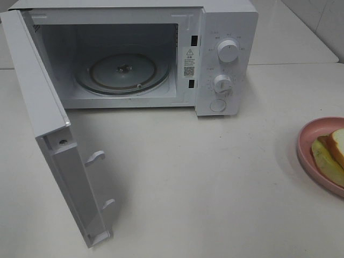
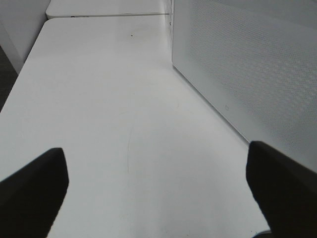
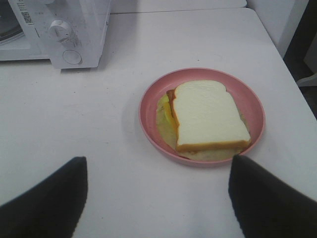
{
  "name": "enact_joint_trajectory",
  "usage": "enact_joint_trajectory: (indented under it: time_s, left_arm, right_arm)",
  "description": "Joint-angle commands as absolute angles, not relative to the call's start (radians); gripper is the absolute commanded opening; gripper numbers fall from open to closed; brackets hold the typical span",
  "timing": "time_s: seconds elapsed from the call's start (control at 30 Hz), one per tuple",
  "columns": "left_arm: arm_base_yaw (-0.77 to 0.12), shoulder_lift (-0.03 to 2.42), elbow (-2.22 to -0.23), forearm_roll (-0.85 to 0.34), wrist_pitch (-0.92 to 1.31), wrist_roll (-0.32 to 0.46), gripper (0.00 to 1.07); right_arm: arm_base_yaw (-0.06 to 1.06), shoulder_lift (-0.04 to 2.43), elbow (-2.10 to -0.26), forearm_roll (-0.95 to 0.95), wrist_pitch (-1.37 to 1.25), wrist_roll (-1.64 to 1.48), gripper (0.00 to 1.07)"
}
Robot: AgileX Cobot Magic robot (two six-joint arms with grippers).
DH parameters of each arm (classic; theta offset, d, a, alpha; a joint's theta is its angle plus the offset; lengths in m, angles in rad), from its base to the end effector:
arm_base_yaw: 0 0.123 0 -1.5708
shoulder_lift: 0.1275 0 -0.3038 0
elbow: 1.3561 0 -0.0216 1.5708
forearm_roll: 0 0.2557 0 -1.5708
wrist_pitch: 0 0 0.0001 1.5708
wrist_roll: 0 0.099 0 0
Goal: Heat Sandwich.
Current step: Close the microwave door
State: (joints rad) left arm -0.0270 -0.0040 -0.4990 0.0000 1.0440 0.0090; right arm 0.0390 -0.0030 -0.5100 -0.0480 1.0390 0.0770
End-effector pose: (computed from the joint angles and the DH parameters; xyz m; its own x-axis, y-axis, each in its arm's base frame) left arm -0.0121 0.0003 0.2772 -0.4380 0.0208 -0.8987 0.0309 0.9995 0.0081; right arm -0.0129 -0.0046 0.2809 -0.4236 0.0361 -0.9051 0.0208 0.9993 0.0301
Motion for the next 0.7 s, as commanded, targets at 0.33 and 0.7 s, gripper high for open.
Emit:
enact_joint_trajectory:
  time_s: [0.33,0.7]
  left_arm:
    - [-0.023,-0.024,-0.495,-0.008,1.036,0.010,0.92]
    - [-0.023,0.056,-0.525,-0.007,0.950,0.007,0.87]
  right_arm:
    - [0.032,-0.031,-0.506,-0.049,1.037,0.076,0.75]
    - [0.032,-0.031,-0.506,-0.049,1.037,0.076,0.75]
